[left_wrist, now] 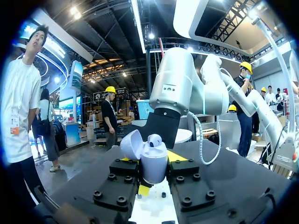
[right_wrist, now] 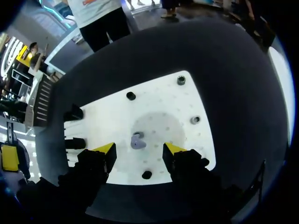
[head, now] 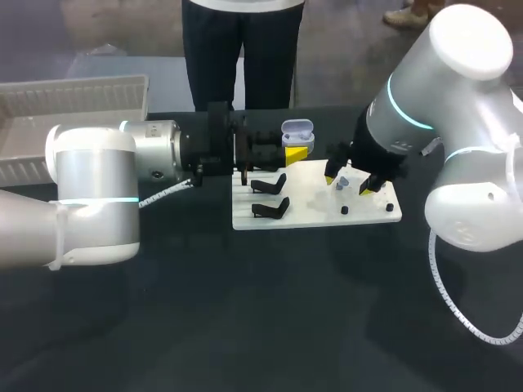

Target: Pick up each earbud case from the left stands, insert the matching earbuds, close the lid, and place the case in the box.

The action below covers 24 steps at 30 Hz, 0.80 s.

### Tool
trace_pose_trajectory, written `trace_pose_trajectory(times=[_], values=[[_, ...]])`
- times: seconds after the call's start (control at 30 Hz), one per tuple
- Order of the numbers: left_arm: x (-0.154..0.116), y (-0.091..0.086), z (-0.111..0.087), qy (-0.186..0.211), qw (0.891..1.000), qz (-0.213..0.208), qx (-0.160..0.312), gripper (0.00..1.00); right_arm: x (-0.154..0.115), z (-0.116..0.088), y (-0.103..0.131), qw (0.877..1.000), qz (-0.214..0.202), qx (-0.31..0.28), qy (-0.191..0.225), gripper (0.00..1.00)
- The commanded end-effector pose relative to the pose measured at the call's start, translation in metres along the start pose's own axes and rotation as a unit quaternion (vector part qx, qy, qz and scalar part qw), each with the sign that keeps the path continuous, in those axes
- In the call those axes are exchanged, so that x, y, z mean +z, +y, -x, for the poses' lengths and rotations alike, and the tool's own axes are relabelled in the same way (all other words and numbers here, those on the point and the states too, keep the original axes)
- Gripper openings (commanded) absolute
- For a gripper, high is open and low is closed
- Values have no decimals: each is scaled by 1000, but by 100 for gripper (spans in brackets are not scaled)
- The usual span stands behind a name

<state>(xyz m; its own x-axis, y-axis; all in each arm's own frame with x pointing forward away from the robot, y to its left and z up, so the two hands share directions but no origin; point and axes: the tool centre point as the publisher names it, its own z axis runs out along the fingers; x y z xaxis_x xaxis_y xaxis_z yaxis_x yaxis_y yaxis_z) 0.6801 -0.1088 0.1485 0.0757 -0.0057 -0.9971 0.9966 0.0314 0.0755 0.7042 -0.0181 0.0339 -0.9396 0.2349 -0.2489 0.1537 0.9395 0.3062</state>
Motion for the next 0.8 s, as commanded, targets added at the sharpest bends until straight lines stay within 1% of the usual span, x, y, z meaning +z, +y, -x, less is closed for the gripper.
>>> trace_pose_trajectory(times=[0.03, 0.2, 0.37, 0.53, 0.63, 0.8], values=[[0, -1, -1, -2, 1000, 3, 2, 0, 2, 4, 2, 1000, -1, -1, 7, 50], [0, -1, -1, -2, 1000, 3, 2, 0, 3, 5, 2, 1000, -2, -2, 8, 48], [0, -1, -1, -2, 1000, 3, 2, 0, 6, 6, 2, 1000, -4, -2, 10, 44], [0, -1, -1, -2, 1000, 3, 2, 0, 8, 4, 4, 1000, -4, -3, 14, 42], [0, -1, -1, -2, 1000, 3, 2, 0, 8, 4, 4, 1000, -4, -2, 15, 39], [0, -1, -1, -2, 1000, 3, 2, 0, 10, 3, 4, 1000, -4, -1, 16, 38]])
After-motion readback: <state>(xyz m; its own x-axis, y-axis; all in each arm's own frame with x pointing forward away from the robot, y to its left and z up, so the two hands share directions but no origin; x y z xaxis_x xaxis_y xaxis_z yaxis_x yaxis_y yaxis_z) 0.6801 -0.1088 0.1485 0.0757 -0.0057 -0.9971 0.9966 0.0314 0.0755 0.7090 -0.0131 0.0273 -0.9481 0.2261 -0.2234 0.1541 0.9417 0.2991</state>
